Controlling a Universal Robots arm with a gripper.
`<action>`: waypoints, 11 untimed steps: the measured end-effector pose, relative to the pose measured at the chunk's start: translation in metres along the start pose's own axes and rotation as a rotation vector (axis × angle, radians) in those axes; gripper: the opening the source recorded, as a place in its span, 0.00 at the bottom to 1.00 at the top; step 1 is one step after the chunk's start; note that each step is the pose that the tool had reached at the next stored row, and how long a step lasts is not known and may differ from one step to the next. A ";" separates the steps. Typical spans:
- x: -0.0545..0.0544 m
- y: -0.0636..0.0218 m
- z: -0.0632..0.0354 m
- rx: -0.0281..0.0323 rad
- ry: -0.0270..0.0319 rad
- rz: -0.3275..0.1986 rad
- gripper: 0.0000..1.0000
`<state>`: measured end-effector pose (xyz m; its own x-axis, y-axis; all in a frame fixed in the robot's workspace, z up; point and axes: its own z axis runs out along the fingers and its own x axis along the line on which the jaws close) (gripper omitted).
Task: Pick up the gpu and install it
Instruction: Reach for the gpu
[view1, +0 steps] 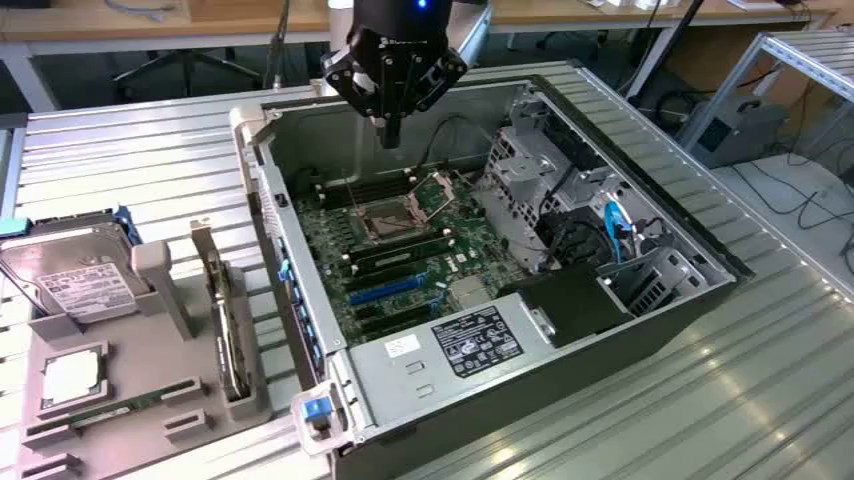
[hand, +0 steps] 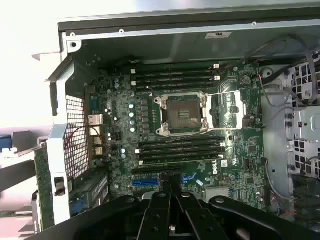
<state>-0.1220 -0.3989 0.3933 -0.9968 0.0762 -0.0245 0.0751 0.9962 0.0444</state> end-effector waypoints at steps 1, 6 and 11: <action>0.000 0.0000 0.0000 0.0001 0.0000 0.000 0.11; 0.000 0.0000 0.0000 0.0000 0.0000 0.000 0.11; 0.000 0.0000 0.0000 0.0001 0.0000 0.000 0.11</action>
<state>-0.1221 -0.3989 0.3933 -0.9968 0.0762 -0.0245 0.0750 0.9962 0.0443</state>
